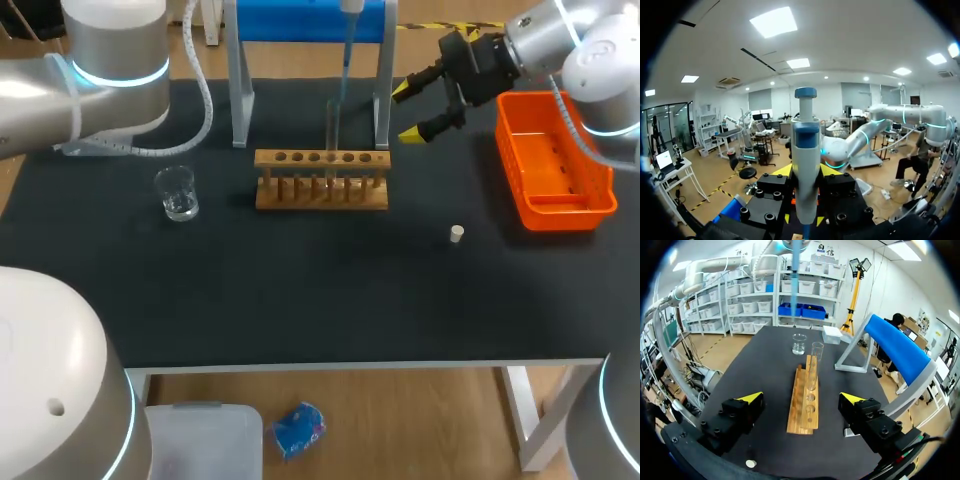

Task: Invert the test tube, pick up the pipette, mount the tip to pipette, aspirate from beaker and dispense into the tube, eject the tip, return the pipette, and cap with the stopper.

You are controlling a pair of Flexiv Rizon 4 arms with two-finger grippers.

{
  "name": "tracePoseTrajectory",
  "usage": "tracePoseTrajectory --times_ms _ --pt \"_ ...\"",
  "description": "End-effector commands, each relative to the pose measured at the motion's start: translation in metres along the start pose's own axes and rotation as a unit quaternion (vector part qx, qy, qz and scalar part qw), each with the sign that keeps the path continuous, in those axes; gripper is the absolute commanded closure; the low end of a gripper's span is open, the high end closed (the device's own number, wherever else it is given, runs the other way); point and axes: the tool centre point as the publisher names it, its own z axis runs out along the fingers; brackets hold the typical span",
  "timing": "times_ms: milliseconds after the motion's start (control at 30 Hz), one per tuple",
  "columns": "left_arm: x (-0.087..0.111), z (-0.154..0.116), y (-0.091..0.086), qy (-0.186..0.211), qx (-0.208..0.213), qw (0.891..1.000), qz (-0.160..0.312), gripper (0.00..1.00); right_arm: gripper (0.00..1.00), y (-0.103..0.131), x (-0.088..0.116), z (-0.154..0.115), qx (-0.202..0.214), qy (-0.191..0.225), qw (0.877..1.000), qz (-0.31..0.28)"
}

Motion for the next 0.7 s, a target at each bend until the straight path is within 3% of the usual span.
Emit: tracePoseTrajectory --times_ms 33,200,433,467,700 --pt "0.023 -0.004 0.004 -0.016 0.001 1.0 0.004 1.0 0.0 0.0 0.0 0.0 0.001 0.001 1.0 0.0" --pt "0.05 0.0 0.006 -0.017 -0.006 1.0 0.015 1.0 0.0 0.0 0.0 0.0 0.001 0.001 1.0 0.0" --pt "0.081 0.01 0.025 -0.02 0.0 1.0 0.015 1.0 0.0 0.0 0.0 0.0 0.001 0.001 1.0 0.0" --pt "0.085 0.014 0.03 -0.016 -0.015 1.0 0.02 1.0 0.0 0.0 0.0 0.0 0.001 0.001 1.0 0.0" --pt "0.1 0.02 0.044 -0.009 0.016 1.0 0.015 1.0 0.0 0.0 0.0 0.0 0.001 0.001 1.0 0.0"
